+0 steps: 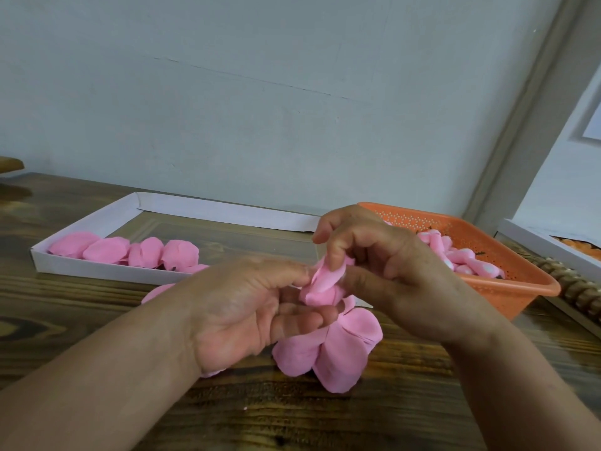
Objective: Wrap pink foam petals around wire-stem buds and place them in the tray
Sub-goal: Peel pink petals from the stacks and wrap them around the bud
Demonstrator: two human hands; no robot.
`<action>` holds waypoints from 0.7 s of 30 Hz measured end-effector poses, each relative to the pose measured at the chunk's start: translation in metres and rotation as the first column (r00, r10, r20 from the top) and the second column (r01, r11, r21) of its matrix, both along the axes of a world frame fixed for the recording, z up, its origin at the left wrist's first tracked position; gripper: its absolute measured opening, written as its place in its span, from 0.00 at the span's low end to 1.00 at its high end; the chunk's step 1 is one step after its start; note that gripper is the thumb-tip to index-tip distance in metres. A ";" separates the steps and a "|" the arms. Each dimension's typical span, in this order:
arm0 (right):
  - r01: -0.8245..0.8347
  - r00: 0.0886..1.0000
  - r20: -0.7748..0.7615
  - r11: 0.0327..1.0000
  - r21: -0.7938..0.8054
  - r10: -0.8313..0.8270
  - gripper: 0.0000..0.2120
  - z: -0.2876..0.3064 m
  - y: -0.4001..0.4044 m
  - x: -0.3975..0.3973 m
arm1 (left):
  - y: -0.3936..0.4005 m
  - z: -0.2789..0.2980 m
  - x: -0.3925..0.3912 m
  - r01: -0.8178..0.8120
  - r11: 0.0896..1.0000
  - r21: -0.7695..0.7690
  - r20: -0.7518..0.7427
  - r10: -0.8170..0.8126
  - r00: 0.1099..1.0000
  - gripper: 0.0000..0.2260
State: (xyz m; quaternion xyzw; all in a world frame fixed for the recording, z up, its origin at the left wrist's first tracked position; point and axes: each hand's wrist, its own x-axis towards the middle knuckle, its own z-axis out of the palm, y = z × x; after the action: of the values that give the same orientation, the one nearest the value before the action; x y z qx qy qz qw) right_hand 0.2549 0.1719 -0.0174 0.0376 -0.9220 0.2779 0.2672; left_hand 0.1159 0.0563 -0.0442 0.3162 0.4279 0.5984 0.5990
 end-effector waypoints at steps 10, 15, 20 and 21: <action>0.014 0.999 -0.040 1.000 -0.011 -0.014 0.14 -0.001 -0.001 -0.002 | 0.000 0.002 -0.002 0.041 0.999 -0.013 0.062 -0.040 0.997 0.09; 0.015 0.999 -0.044 1.000 -0.007 -0.015 0.14 0.000 -0.001 -0.001 | 0.000 0.002 -0.002 0.058 0.998 0.005 0.072 -0.058 0.996 0.09; 0.024 0.999 -0.038 0.998 -0.052 -0.026 0.13 -0.001 -0.001 -0.002 | 0.001 0.003 -0.003 0.084 0.996 0.014 0.162 -0.085 0.983 0.16; 0.019 0.999 -0.039 0.998 -0.064 -0.021 0.12 -0.001 -0.001 -0.002 | 0.001 0.003 -0.004 0.081 0.997 0.019 0.169 -0.083 0.982 0.17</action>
State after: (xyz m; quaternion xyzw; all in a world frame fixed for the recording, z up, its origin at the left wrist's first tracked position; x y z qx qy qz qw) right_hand 0.2533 0.1707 -0.0181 0.0253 -0.9076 0.3035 0.2891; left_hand 0.1120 0.0573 -0.0411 0.2851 0.3585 0.6004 0.6555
